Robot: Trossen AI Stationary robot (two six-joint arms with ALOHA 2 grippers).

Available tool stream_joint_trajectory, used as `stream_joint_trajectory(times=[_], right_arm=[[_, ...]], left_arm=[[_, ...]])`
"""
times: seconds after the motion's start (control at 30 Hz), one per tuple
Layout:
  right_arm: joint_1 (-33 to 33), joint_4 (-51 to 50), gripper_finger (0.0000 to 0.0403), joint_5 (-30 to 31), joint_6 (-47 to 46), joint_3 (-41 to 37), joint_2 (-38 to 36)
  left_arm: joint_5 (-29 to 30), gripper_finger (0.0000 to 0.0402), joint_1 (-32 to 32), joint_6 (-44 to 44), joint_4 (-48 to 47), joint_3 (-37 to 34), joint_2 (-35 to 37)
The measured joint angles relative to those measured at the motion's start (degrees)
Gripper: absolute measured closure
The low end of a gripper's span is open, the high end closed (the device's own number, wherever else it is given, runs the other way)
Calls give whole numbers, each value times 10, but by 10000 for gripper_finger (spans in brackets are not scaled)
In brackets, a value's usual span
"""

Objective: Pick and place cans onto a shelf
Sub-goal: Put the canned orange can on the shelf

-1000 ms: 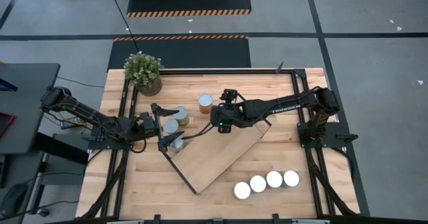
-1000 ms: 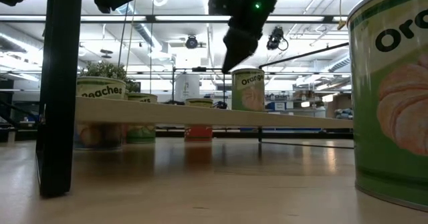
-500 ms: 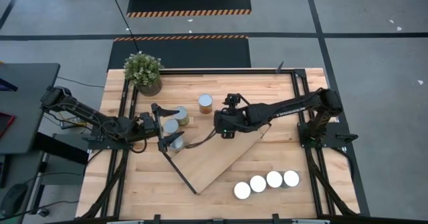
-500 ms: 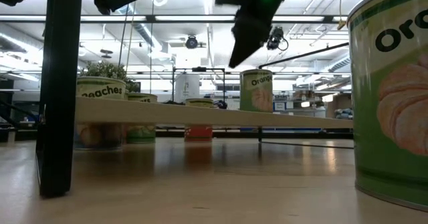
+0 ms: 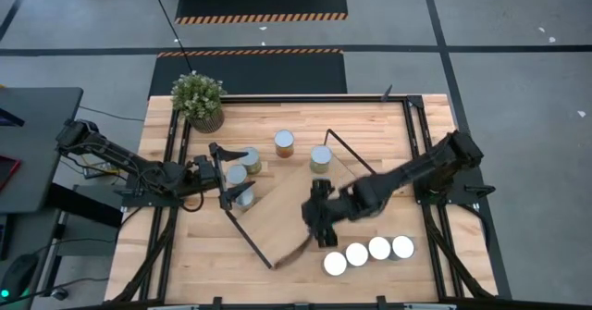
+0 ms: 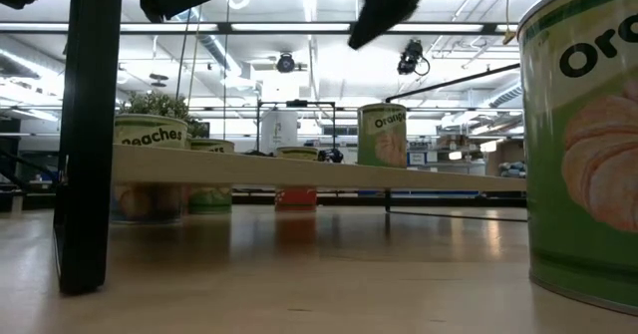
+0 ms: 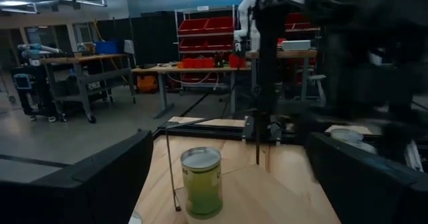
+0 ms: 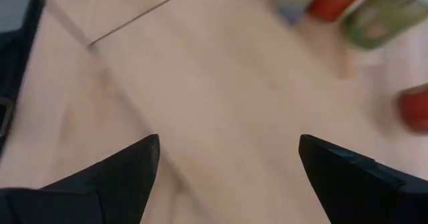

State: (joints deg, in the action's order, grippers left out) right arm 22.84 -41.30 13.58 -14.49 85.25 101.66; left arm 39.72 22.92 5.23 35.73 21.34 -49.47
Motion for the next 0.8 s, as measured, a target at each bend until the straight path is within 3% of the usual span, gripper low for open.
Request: stream_joint_trajectory(times=[0.5,0.8], right_arm=[[100,18,37,32,-208,3,65],[121,-108,37,32,-265,135,157]], left_arm=[[1,2,0,-12,8,0,0],[1,2,1,-18,4,0,0]])
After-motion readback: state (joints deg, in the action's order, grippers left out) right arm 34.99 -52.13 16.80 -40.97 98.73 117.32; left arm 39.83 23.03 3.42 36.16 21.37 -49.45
